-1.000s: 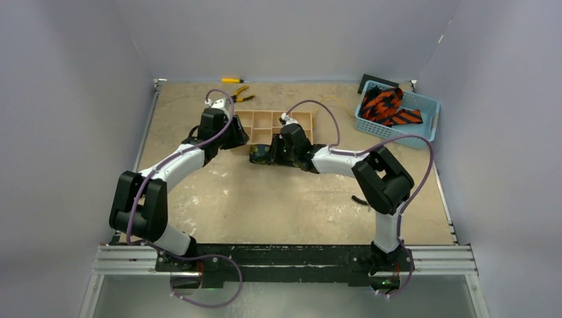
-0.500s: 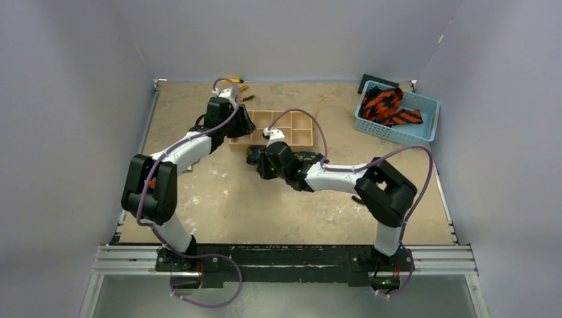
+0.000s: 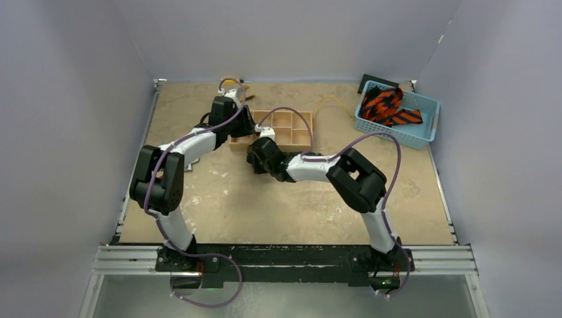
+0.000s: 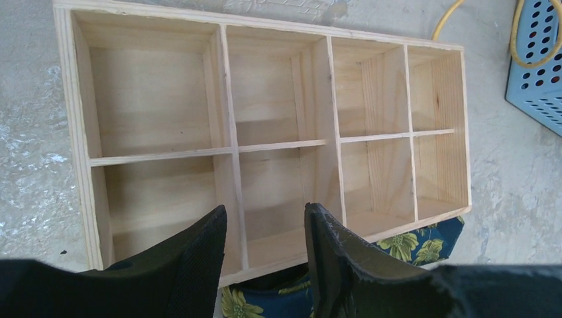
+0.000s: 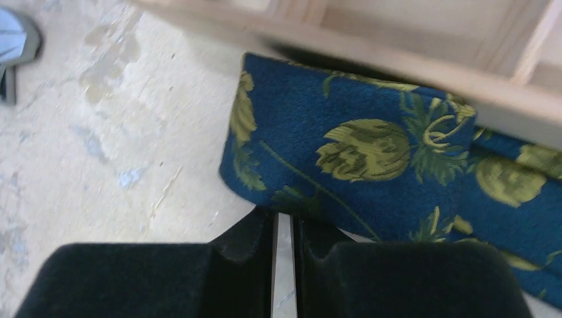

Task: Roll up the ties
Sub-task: Roll the tie at the center of the board.

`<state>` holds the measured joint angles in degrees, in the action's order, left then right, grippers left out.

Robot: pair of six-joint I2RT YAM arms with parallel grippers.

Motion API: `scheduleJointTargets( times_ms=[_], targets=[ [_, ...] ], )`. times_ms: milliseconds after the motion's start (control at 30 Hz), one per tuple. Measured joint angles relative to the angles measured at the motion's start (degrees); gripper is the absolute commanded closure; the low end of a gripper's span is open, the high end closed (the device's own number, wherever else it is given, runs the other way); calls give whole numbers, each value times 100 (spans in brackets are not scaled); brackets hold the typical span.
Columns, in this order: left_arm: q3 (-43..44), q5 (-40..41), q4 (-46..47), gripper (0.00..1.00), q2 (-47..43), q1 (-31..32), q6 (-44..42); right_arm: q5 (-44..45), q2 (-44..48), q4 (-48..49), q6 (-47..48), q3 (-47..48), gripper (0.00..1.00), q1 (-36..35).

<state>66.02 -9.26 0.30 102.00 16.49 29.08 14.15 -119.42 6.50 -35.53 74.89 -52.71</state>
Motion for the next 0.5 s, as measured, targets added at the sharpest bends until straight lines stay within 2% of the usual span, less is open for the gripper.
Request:
scheduleJointTargets(
  times_ms=[500],
  targets=[
    [28,0,-79,58,127,2,-122,-7,-321,-330,-109,568,85,468]
  ],
)
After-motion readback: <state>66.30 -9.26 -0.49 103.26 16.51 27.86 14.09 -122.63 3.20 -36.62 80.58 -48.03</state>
